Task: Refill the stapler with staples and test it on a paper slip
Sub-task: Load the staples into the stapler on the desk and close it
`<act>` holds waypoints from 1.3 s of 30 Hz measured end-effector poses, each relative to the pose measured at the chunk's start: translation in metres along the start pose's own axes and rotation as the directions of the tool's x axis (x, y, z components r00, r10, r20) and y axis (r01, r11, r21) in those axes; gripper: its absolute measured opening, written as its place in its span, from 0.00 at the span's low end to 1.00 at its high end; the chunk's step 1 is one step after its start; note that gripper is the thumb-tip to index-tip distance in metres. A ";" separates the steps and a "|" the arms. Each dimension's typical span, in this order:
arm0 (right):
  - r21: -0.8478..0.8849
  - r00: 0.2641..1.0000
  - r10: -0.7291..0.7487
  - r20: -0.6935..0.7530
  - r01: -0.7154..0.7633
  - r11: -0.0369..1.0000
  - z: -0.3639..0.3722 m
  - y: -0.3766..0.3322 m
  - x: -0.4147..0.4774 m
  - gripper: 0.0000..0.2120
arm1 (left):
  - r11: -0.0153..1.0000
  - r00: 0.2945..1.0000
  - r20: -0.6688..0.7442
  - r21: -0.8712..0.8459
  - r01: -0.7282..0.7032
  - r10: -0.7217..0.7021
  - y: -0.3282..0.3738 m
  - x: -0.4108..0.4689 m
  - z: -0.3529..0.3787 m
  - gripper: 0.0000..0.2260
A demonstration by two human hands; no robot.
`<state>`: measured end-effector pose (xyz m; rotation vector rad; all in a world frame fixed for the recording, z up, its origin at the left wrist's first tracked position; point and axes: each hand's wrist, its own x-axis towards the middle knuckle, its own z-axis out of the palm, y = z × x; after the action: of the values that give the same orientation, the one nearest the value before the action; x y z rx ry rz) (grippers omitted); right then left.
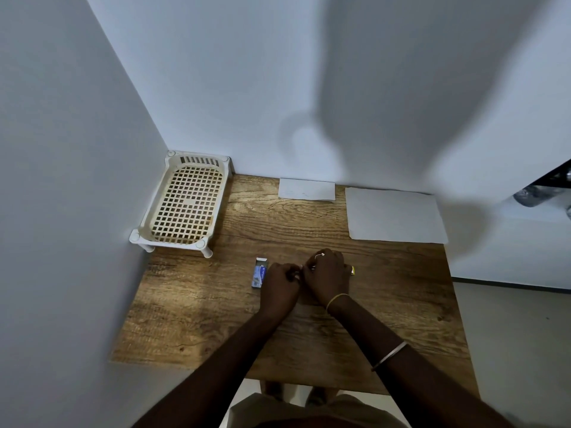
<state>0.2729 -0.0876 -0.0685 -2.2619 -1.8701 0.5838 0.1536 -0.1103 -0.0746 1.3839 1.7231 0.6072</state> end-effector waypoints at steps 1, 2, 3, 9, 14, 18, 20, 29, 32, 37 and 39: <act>0.015 1.000 0.001 0.003 -0.001 1.000 0.000 0.001 0.000 0.09 | 1.000 1.000 -0.003 -0.006 0.015 -0.015 0.000 0.000 0.000 0.13; 0.025 1.000 -0.002 0.006 0.002 1.000 -0.001 0.002 0.000 0.09 | 0.999 0.999 -0.004 -0.020 0.036 -0.036 0.000 0.001 0.000 0.13; 0.035 1.000 -0.007 0.010 0.007 0.999 -0.001 0.003 -0.001 0.09 | 0.998 0.998 -0.003 -0.031 0.055 -0.055 0.001 0.001 -0.001 0.13; 0.063 0.997 -0.063 -0.043 0.066 0.996 0.007 0.012 -0.009 0.07 | 0.997 0.998 0.008 -0.036 0.061 -0.061 0.000 -0.004 -0.002 0.14; 0.040 0.985 -0.133 -0.112 0.138 0.990 0.013 0.021 -0.014 0.07 | 0.994 0.997 -0.014 -0.077 0.078 -0.079 -0.001 -0.011 -0.002 0.15; 0.051 0.973 -0.173 -0.150 0.183 0.982 0.013 0.023 -0.014 0.04 | 0.982 0.994 -0.001 -0.154 0.112 -0.114 0.000 -0.014 -0.002 0.15; 0.059 0.972 -0.178 -0.151 0.189 0.980 0.013 0.024 -0.014 0.04 | 0.953 0.983 0.025 -0.243 0.181 -0.180 0.001 -0.013 -0.001 0.14; 0.083 0.950 -0.279 -0.139 0.292 0.953 0.011 0.036 -0.018 0.03 | 0.740 0.931 0.142 -0.571 0.355 -0.336 -0.002 -0.011 0.007 0.09; 0.063 0.937 -0.327 -0.126 0.337 0.940 0.010 0.038 -0.019 0.05 | 0.740 0.926 0.124 -0.568 0.360 -0.356 -0.004 -0.011 0.012 0.09; 0.037 0.939 -0.324 -0.116 0.331 0.943 0.008 0.040 -0.019 0.04 | 0.786 0.933 0.050 -0.523 0.328 -0.357 -0.004 -0.013 0.011 0.09; 0.028 0.942 -0.320 -0.105 0.325 0.945 0.006 0.042 -0.019 0.05 | 0.791 0.929 0.011 -0.521 0.322 -0.371 -0.006 -0.014 0.008 0.10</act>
<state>0.3060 -0.1156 -0.0849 -1.8597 -2.0913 0.4480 0.1582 -0.1264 -0.0795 0.6474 1.6644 0.8533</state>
